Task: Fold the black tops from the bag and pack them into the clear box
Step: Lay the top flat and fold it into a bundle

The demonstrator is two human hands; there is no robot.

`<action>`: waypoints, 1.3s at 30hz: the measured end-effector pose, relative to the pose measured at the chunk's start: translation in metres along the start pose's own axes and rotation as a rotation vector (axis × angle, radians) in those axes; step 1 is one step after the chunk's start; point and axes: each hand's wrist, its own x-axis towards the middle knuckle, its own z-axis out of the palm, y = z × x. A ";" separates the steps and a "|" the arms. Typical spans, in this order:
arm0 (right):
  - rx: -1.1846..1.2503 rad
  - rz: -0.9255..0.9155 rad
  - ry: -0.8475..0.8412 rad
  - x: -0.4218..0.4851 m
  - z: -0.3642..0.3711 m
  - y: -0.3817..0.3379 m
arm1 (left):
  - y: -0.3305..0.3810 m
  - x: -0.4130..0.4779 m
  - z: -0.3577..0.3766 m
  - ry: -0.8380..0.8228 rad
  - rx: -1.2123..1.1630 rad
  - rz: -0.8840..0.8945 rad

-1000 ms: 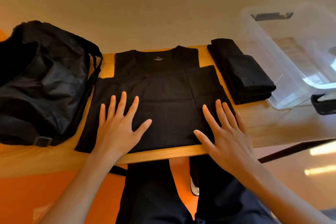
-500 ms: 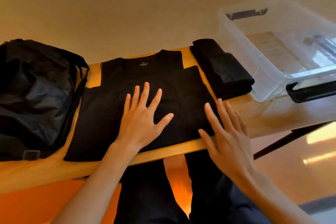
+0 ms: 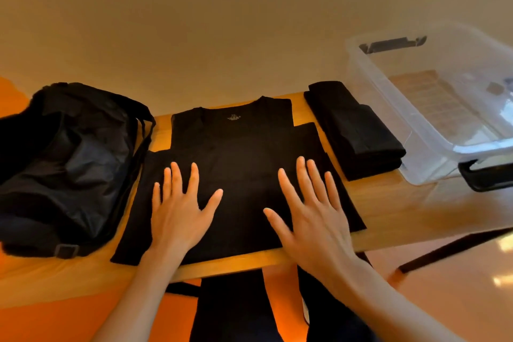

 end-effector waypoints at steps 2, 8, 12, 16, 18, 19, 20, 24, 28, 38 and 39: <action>-0.006 -0.038 -0.069 0.040 0.006 -0.014 | 0.000 -0.001 0.001 0.007 -0.008 0.069; -0.084 0.082 -0.217 0.089 0.025 -0.002 | -0.029 0.009 -0.001 0.077 -0.037 0.095; -0.103 0.156 -0.203 0.079 0.022 0.011 | -0.034 0.015 0.000 0.011 0.013 -0.001; -0.128 0.173 -0.275 0.081 0.011 0.007 | -0.025 0.015 -0.015 -0.023 0.002 -0.071; -0.116 0.127 -0.215 0.097 0.000 0.003 | -0.021 0.029 -0.027 0.083 -0.048 -0.046; -0.086 0.099 -0.159 0.111 -0.006 0.003 | -0.020 0.042 -0.032 0.147 -0.095 -0.003; -0.040 0.082 -0.114 0.131 -0.009 0.005 | -0.020 0.058 -0.037 0.190 -0.139 0.056; -0.017 0.056 -0.168 0.220 -0.007 0.028 | -0.019 0.133 -0.049 0.147 -0.169 0.186; 0.027 0.035 -0.268 0.268 0.000 0.039 | -0.022 0.181 -0.038 0.004 -0.148 0.184; 0.257 0.082 -0.322 0.320 -0.002 0.059 | -0.037 0.236 -0.038 0.132 -0.418 0.142; 0.269 0.080 -0.340 0.322 -0.002 0.060 | -0.036 0.238 -0.038 0.130 -0.451 0.149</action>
